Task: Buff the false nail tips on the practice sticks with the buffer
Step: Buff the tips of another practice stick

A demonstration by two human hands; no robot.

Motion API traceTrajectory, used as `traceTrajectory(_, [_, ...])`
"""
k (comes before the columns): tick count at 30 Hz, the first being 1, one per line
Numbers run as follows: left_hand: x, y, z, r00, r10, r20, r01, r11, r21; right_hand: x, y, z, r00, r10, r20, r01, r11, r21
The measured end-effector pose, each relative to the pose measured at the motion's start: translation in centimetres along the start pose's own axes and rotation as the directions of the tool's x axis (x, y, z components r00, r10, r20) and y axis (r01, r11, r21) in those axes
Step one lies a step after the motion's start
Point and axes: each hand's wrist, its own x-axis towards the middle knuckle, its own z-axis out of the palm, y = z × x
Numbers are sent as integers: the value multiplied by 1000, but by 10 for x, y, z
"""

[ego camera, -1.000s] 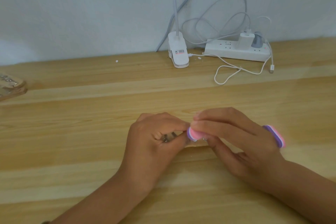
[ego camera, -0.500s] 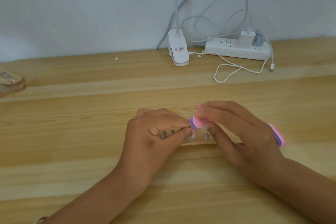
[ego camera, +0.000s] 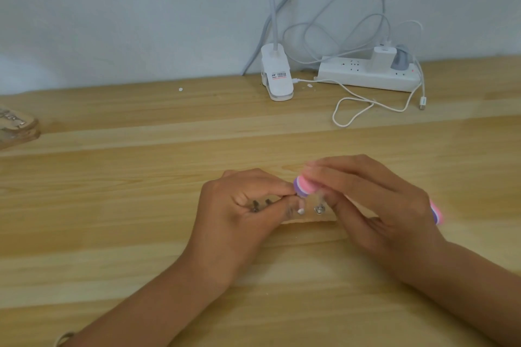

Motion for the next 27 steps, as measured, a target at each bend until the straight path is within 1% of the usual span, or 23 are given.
traceTrajectory(1, [0,0,0,1000,0,1,0,1000,-4,0,0,0,1000,5,-8,-5,1000,7])
traceTrajectory(4, [0,2,-1,999,47,21,-47,999,14,-1,-5,4,998,-66,2,66,997,35])
traceTrajectory(5, [0,2,-1,998,52,20,-53,998,28,-1,-3,4,998,-69,8,69,997,30])
traceTrajectory(8, [0,0,-1,999,43,-17,-42,997,66,1,3,-2,1000,-4,-8,4,1000,-11])
traceTrajectory(9, [0,0,-1,999,52,-13,-51,996,77,1,3,-2,1000,-8,-10,7,1000,-8])
traceTrajectory(12, [0,1,-1,995,100,18,-102,987,126,-1,-2,3,996,-88,23,88,996,21])
traceTrajectory(13, [0,1,-2,995,102,17,-103,984,142,-1,-2,3,995,-91,31,91,996,16])
traceTrajectory(16, [-1,-1,-2,994,108,-18,-103,981,165,2,3,-1,999,-30,15,30,1000,-7])
traceTrajectory(19, [-1,-2,-2,991,132,-8,-128,972,200,1,-2,3,998,-60,20,59,998,29])
traceTrajectory(21, [-1,-3,-2,994,111,-8,-108,975,194,2,-1,3,998,-48,39,47,998,31])
traceTrajectory(24, [-1,-3,-2,997,79,-19,-75,983,170,4,4,-1,999,29,26,-29,999,24])
traceTrajectory(27, [0,-1,-2,997,83,0,-82,987,140,2,-3,4,999,-45,27,44,999,32])
